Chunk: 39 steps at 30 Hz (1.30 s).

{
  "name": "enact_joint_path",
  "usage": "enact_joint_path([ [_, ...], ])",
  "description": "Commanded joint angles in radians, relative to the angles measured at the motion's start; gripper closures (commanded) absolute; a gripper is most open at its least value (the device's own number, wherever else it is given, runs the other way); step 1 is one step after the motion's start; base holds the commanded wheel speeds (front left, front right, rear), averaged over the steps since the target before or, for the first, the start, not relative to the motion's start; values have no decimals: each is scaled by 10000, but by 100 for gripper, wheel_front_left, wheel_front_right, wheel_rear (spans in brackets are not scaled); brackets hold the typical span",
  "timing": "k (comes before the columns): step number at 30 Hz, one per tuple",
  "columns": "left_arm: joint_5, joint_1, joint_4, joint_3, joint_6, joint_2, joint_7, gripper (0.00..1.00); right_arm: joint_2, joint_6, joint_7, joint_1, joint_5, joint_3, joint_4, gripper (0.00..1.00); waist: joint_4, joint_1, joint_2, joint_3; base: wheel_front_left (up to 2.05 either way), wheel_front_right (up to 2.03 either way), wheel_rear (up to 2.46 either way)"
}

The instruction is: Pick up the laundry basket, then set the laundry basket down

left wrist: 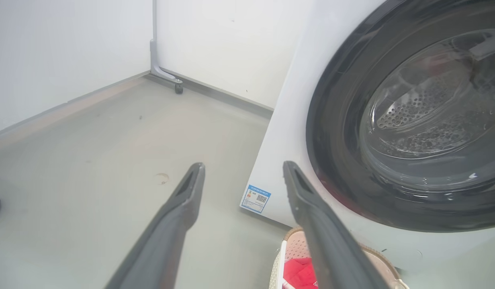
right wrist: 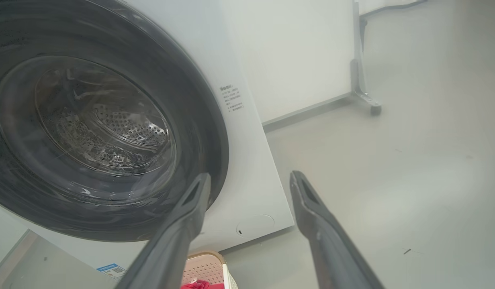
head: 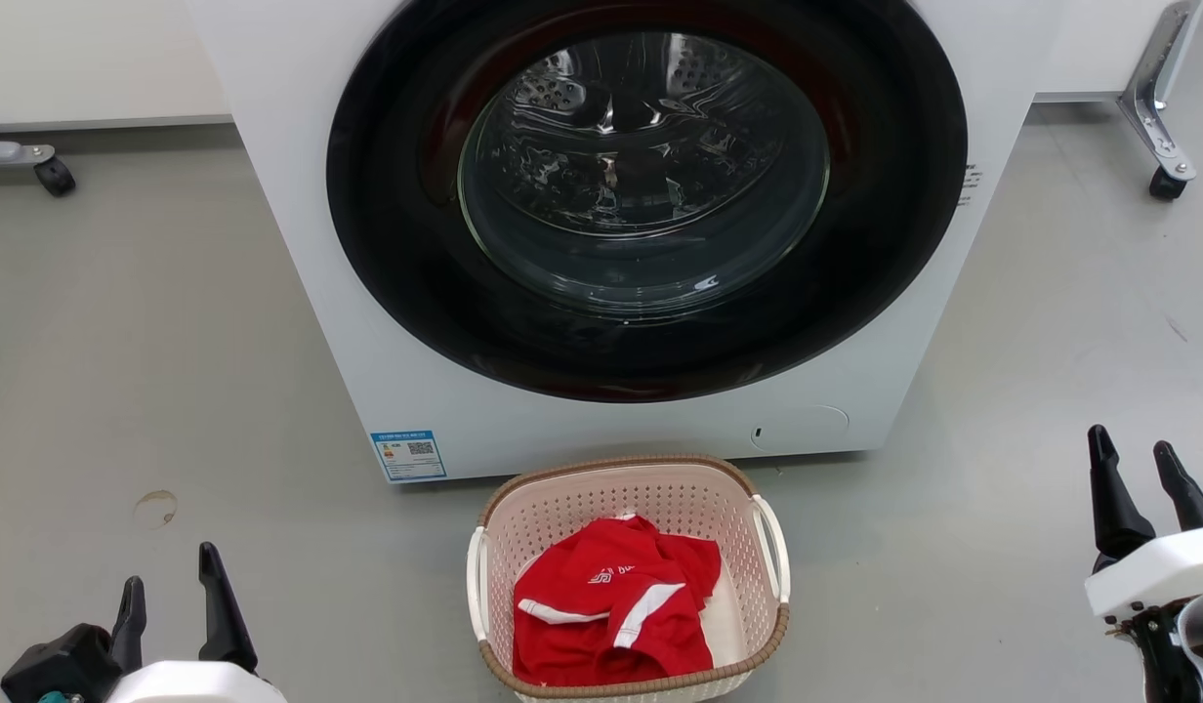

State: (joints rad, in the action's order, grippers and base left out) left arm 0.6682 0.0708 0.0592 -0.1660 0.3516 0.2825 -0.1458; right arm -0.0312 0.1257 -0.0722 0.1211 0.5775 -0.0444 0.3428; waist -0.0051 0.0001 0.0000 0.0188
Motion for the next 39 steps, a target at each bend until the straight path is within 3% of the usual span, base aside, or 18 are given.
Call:
enact_joint_path([
  [1, -272, -210, -321, 257, 136, 281, -153, 0, -305, 43, -183, 567, -283, 211, -216, 0, 1, 0, 0, 3, 0, 0, 0],
  [14, -1344, -116, -601, -65, 668, 696, -382, 0, -372, 49, -322, 707, -1496, 344, -189, 0, 2, 0, 0, 20, 0, 0, 0],
  [39, -1261, -184, -541, -423, 514, 1079, 380, 0, -336, 50, -280, 659, -1675, 412, -135, 0, 66, 0, 0, -45, 0, 0, 0],
])
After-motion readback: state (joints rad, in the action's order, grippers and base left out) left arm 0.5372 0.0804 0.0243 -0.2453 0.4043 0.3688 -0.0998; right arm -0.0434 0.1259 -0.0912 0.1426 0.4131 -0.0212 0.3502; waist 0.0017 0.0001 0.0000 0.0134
